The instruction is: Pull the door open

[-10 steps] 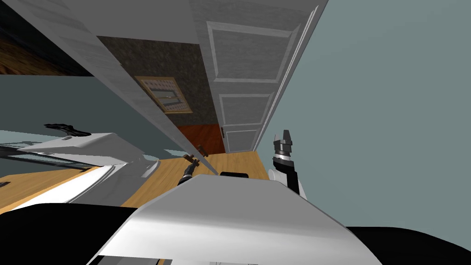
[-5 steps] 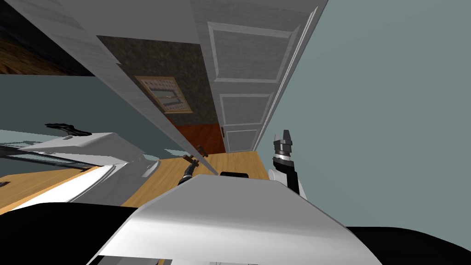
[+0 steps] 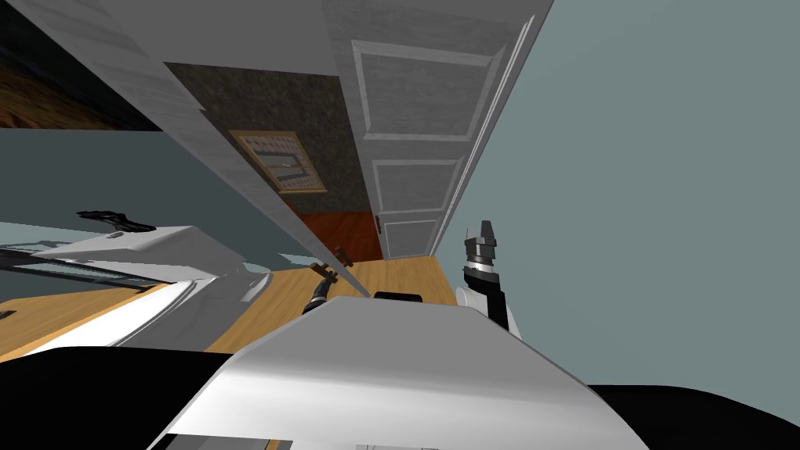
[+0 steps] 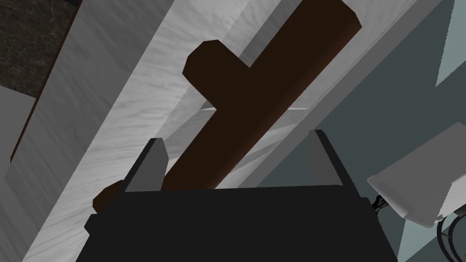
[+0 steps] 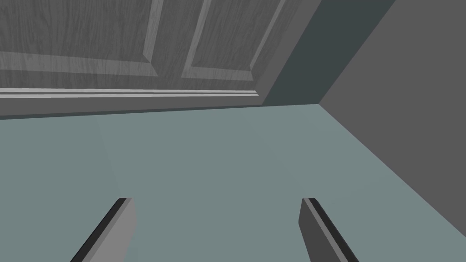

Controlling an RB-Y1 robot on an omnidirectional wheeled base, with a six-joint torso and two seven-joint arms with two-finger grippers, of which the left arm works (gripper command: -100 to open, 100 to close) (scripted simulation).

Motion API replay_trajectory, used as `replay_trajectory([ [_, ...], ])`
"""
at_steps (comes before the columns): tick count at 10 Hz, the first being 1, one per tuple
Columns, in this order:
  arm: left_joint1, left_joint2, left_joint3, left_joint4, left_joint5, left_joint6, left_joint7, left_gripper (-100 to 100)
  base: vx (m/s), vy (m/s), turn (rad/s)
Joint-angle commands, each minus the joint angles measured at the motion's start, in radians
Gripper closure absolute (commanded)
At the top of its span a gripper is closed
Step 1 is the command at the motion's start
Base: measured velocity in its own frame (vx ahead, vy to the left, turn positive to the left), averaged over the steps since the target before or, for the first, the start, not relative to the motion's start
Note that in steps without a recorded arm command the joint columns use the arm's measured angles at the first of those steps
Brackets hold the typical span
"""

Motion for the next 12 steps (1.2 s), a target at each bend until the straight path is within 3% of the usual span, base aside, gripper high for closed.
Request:
replay_trajectory([
  [1,0.004,0.006,0.016,-0.050,0.014,0.022,0.019,100,-0.010,0.012,-0.009],
  [5,0.003,0.008,0.011,-0.051,0.021,0.022,0.040,100,-0.009,0.001,-0.003],
  [7,0.001,0.011,0.002,-0.049,0.034,0.020,0.082,100,-0.014,0.001,-0.018],
  [12,-0.002,0.014,-0.008,-0.047,0.048,0.019,0.126,100,-0.009,0.003,-0.009],
])
